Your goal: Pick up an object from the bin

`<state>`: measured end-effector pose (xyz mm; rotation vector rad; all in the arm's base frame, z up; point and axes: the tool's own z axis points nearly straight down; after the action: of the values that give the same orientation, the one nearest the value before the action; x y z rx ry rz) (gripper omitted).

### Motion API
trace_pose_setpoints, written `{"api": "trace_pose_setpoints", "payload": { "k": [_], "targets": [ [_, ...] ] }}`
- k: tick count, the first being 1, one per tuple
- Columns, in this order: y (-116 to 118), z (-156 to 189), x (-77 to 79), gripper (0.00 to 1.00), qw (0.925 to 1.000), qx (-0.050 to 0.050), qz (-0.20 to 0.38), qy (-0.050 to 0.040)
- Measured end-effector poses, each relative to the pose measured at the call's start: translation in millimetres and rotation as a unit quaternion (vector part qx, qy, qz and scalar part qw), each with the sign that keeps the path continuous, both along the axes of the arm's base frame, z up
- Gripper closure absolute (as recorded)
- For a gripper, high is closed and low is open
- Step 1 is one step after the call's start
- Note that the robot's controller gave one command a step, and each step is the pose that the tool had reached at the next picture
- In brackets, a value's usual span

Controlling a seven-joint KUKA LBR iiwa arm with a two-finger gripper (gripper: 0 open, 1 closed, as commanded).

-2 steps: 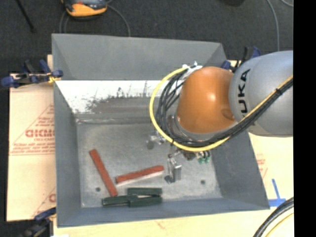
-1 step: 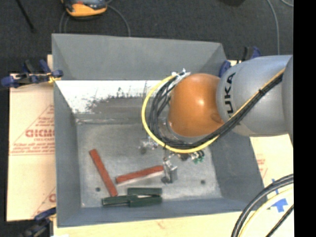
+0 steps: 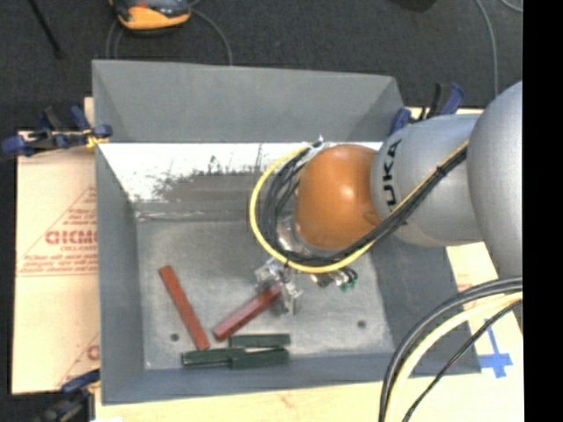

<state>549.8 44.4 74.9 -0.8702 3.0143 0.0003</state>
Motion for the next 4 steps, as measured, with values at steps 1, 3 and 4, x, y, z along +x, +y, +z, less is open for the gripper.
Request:
{"api": "trace_pose_setpoints", "payload": {
  "k": [1,3,4],
  "targets": [
    [0,0,0.0,1.00,1.0000,0.000,0.000,0.0000],
    [-1,111,32.7,1.00,0.9999,0.000,0.013,0.0000],
    [-1,111,32.7,1.00,0.9999,0.001,0.013,0.0001]
  ]
}}
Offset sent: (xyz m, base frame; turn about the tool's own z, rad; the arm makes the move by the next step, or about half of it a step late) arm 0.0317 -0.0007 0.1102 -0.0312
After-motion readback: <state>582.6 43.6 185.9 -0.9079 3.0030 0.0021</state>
